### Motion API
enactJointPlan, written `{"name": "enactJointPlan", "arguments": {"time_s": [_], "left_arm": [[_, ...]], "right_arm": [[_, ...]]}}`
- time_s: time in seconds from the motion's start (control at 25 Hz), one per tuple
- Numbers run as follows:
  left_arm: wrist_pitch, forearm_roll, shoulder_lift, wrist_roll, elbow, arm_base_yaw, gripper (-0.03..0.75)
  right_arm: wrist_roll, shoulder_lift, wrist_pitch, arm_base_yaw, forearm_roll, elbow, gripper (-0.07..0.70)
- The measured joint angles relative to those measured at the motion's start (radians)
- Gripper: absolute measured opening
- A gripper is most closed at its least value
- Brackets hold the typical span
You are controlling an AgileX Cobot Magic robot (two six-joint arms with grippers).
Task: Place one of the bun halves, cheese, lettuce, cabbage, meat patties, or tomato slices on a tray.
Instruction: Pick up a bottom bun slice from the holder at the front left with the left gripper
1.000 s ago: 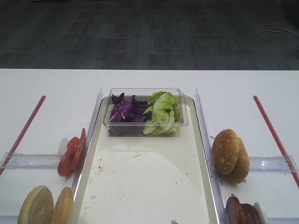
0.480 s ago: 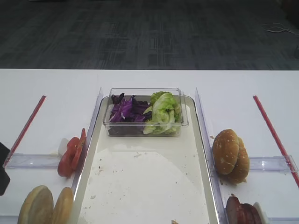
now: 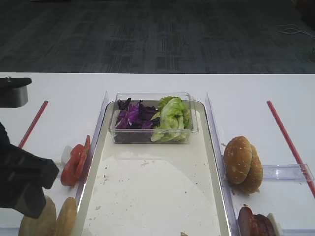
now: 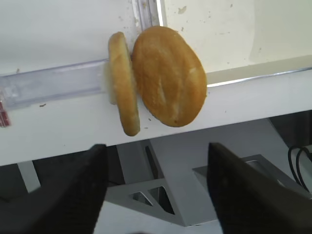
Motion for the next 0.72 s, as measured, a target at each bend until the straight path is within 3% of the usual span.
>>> {"name": "enactJointPlan", "arguments": {"time_s": [0.4,0.72], "left_arm": [[-0.006,0.000,0.114,-0.064,-0.038,-0.116,0.446],[-0.049,0.000,0.186,-0.078,-0.038,-0.139,0.446]], "right_arm": [[0.000,0.000,0.000,0.000,0.000,0.000,0.324],[0.002,0.000,0.000,0.000,0.000,0.000,0.324]]}}
